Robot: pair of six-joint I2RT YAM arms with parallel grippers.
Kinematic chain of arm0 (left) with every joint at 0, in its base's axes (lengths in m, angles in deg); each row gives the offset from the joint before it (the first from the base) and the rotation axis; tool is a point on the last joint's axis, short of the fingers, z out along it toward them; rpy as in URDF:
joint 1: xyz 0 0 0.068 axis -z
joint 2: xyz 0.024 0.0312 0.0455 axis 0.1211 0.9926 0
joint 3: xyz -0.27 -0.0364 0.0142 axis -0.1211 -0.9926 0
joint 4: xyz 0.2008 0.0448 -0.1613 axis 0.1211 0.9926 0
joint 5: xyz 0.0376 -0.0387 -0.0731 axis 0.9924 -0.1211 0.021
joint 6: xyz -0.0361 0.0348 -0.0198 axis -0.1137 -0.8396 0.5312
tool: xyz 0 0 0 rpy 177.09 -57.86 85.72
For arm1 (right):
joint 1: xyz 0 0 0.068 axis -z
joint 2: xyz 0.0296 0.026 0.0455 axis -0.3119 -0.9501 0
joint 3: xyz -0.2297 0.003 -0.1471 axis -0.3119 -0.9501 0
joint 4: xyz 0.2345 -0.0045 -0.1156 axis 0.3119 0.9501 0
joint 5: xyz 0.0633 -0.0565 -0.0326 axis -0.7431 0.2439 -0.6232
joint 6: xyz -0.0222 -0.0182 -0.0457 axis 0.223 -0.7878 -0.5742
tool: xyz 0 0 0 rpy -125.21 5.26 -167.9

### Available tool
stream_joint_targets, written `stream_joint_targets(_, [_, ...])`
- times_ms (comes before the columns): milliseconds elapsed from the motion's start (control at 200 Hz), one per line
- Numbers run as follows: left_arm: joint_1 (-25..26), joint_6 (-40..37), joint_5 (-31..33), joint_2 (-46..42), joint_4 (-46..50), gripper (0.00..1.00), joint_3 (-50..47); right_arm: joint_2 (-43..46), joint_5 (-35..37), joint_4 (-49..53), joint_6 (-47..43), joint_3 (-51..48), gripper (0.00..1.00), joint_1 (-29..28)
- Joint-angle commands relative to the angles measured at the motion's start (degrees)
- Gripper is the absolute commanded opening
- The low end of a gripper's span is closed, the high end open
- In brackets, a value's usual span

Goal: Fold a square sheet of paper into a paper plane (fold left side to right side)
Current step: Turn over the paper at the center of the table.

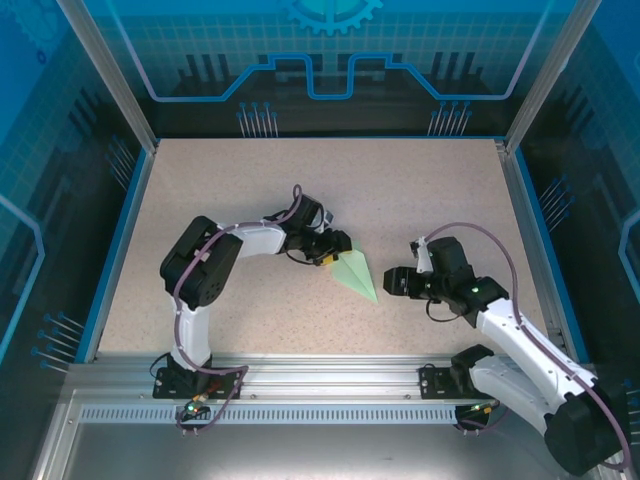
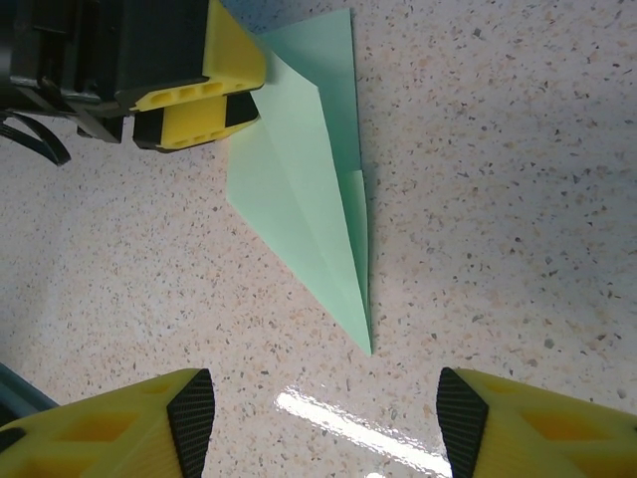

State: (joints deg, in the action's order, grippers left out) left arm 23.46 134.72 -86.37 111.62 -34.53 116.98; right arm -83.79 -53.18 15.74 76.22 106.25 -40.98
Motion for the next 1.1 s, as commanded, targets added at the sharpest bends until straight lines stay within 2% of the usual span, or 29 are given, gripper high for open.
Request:
stream_joint_targets(0, [1.0, 0.7, -2.8, 2.2, -2.2, 0.53, 2.4, 0.5, 0.8, 2.0, 1.0, -0.8, 0.64, 0.8])
stream_joint_targets(240, [1.2, 1.2, -4.1, 2.4, -5.1, 0.37, 3.3, 0.5, -0.7, 0.5, 1.6, -1.1, 0.66, 0.9])
stream_joint_targets(355, [1.2, 0.7, -4.0, 1.6, -5.1, 0.24, 3.7, 0.5, -2.4, -0.7, 1.8, -1.4, 0.69, 1.2])
stream_joint_targets(540, [1.2, 0.0, -4.0, -0.4, -4.6, 0.05, 4.1, 0.4, -8.5, -4.2, 1.2, -1.5, 0.75, 3.6])
stream_joint_targets(610, [1.2, -0.8, -3.9, -2.0, -3.7, 0.01, 4.6, 0.2, -12.1, -6.1, 0.5, -1.2, 0.8, 5.6])
stream_joint_targets(670, [1.0, -2.3, -3.9, -3.9, -2.3, 0.0, 5.6, -0.1, -15.8, -8.0, -0.4, -0.6, 0.83, 8.0])
stream_joint_targets(815, [0.0, -7.0, -3.8, -11.0, -0.2, 0.0, 7.0, -2.3, -28.1, -14.9, -0.6, 1.0, 0.99, 16.5])
stream_joint_targets(945, [-0.5, -13.2, -3.2, -18.0, 2.1, 0.0, 8.7, -6.4, -38.5, -24.8, 3.2, 3.0, 1.0, 22.9])
stream_joint_targets(1096, [-0.5, -18.1, -3.3, -24.4, 0.8, 0.0, 9.0, -8.4, -44.5, -28.6, 2.4, 7.6, 0.99, 23.5])
